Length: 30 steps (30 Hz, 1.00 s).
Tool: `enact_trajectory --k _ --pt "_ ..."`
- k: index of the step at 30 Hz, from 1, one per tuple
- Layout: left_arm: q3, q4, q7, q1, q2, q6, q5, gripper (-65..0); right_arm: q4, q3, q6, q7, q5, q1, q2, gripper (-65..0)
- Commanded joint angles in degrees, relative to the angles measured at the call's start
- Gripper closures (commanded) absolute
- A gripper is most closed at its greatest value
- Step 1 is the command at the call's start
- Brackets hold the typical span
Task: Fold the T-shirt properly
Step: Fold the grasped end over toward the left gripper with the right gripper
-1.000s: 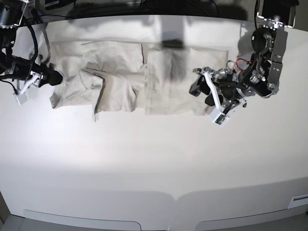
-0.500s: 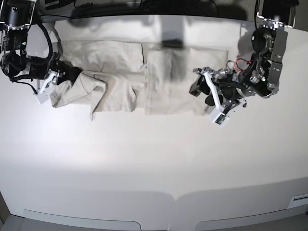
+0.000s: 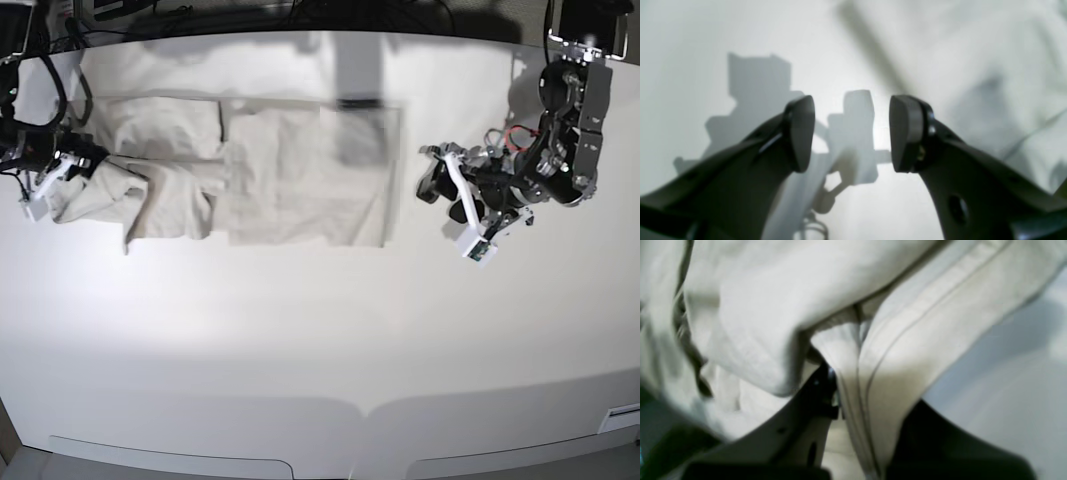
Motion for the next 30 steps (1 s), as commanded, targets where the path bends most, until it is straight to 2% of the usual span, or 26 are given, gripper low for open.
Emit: enact_trajectory --k 1,3,5,10,13,17,22,27,30 --pt "-0.8 1.2 -1.1 -0.9 -0.2 -0.2 -1.1 -34.3 0.8 0.6 0.3 0.9 1.7 1.7 2.7 0.0" --pt "-0.9 1.2 -1.1 -0.9 -0.2 -0.2 -2.1 -34.3 1.0 0.6 0.3 -0.2 3.5 2.8 4.4 0.0" --pt "-0.9 1.2 -1.1 -0.9 -0.2 -0.2 -2.1 -34.3 2.1 0.6 0.3 -2.9 5.7 4.1 4.6 0.0" --pt "-0.9 1.2 -1.1 -0.9 -0.2 -0.2 -2.1 -34.3 8.9 0.6 0.3 -7.4 7.5 5.8 1.0 0.0" --pt "-0.9 1.2 -1.2 -0.6 -0.2 -0.2 -2.1 -34.3 15.1 0.6 0.3 -10.3 6.5 5.8 -3.3 0.0" --pt "-0.9 1.2 -2.1 -0.2 -0.2 -0.2 -2.1 -34.3 25.3 0.6 0.3 -15.5 6.3 5.7 -10.8 0.0" --pt "-0.9 1.2 -3.1 1.3 -0.5 -0.2 -2.0 -34.3 33.8 0.3 0.3 -14.2 3.0 4.3 -18.9 0.0" --pt "-0.9 1.2 -3.8 2.3 -1.5 -0.2 -2.1 -34.3 34.6 0.3 0.3 -14.3 1.9 3.8 -28.4 0.0" --pt "-0.9 1.2 -4.2 2.3 -1.3 -0.3 -2.1 -34.3 34.6 -1.6 0.3 -14.2 1.7 3.9 -32.6 0.0"
